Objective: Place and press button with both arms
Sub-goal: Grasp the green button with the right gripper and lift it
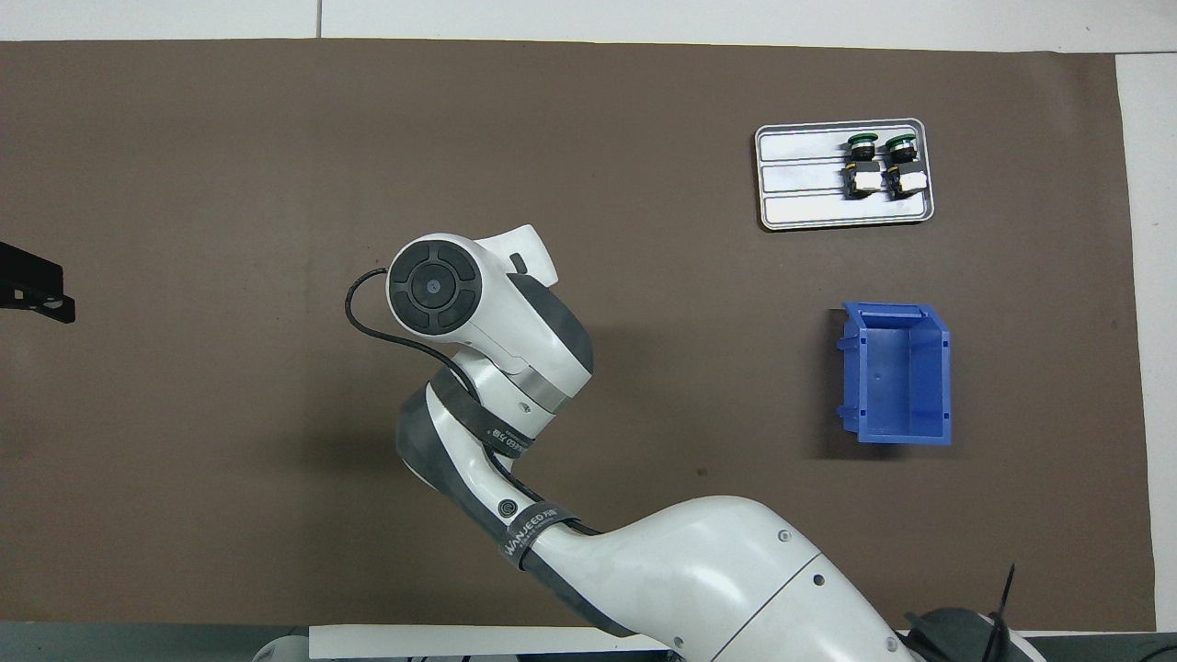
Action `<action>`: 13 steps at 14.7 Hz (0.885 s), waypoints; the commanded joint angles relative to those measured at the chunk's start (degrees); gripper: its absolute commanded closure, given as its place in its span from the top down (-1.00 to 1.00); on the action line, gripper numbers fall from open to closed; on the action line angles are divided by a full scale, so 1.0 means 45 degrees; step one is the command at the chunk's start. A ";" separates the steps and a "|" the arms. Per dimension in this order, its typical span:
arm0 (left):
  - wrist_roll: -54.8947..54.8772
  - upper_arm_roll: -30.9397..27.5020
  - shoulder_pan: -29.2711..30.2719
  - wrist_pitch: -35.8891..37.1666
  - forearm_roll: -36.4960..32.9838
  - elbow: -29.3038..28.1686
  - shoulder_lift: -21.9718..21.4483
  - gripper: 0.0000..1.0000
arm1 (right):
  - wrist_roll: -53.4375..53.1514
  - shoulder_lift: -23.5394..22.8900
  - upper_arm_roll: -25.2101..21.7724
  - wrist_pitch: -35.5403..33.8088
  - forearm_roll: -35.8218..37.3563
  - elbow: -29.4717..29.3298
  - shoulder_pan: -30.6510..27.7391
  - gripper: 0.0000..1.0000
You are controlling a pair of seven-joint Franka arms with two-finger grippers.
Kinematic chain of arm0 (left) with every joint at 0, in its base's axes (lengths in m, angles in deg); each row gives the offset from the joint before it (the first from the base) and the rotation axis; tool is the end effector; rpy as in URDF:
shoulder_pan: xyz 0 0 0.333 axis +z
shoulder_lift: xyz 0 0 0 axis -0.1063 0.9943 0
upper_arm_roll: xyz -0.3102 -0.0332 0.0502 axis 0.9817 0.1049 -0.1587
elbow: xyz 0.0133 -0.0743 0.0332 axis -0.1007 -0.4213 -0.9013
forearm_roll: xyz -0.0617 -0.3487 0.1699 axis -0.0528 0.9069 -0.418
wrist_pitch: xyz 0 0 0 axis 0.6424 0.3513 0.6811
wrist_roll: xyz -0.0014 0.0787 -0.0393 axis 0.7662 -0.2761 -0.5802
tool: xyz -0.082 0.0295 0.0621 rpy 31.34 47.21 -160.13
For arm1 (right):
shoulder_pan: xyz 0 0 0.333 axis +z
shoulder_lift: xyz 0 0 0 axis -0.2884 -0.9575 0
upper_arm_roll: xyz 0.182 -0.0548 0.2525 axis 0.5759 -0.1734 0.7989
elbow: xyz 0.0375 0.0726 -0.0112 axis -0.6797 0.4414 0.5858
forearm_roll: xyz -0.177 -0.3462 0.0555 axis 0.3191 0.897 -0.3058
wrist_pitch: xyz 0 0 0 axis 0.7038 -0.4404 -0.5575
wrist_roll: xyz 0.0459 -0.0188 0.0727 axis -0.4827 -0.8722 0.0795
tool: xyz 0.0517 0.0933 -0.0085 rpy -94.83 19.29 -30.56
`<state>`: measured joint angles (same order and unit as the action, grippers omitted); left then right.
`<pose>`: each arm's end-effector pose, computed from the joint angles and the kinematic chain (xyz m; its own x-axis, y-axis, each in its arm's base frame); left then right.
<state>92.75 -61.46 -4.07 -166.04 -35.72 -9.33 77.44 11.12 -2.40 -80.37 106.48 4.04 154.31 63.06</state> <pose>0.5130 -0.0199 0.6169 0.9733 0.1435 -0.1790 0.1342 -0.9889 -0.0632 0.5402 0.5127 0.3341 0.9353 -0.3362 0.1100 -0.3300 -0.9413 -0.0711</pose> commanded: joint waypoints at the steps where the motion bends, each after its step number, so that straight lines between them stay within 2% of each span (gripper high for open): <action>1: -0.0080 0.0047 0.0076 -0.0006 0.0210 -0.0010 -0.0117 1.00 | 0.0484 0.0213 0.0030 0.0316 0.0162 0.0805 -0.0073 0.96; 3: -0.0060 0.0047 0.0056 -0.0025 0.0230 0.0009 -0.0117 1.00 | 0.0485 0.0194 0.0108 0.0296 0.0103 0.0884 -0.0015 0.80; 7: -0.0021 0.0047 0.0037 -0.0025 0.0347 -0.0010 -0.0117 1.00 | 0.0661 0.0194 0.0499 0.0101 0.0005 0.0826 -0.0248 0.20; 8: -0.0060 0.0047 0.0017 -0.0025 0.0347 -0.0029 -0.0136 1.00 | 0.0738 0.0194 0.0596 0.0101 -0.0014 0.0787 -0.0288 -0.06; 9: -0.0079 0.0086 -0.0003 -0.0006 0.0347 -0.0030 -0.0136 1.00 | 0.0952 0.0175 0.0693 0.0062 -0.0014 0.0729 -0.0385 -0.49; 11: -0.0021 0.0086 -0.0003 -0.0025 0.0328 -0.0030 -0.0136 1.00 | 0.2175 0.0233 0.0753 -0.0927 0.0024 0.0475 -0.0716 -0.98; 13: -0.0021 0.0086 0.0017 -0.0006 0.0328 -0.0030 -0.0136 1.00 | 0.4461 0.0738 0.0733 -0.1829 -0.0034 0.0298 -0.1223 -1.00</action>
<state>92.75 -61.29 -4.20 -166.04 -34.74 -9.33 77.40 22.95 -1.67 -78.20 102.31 4.02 155.65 61.02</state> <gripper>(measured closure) 0.000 0.674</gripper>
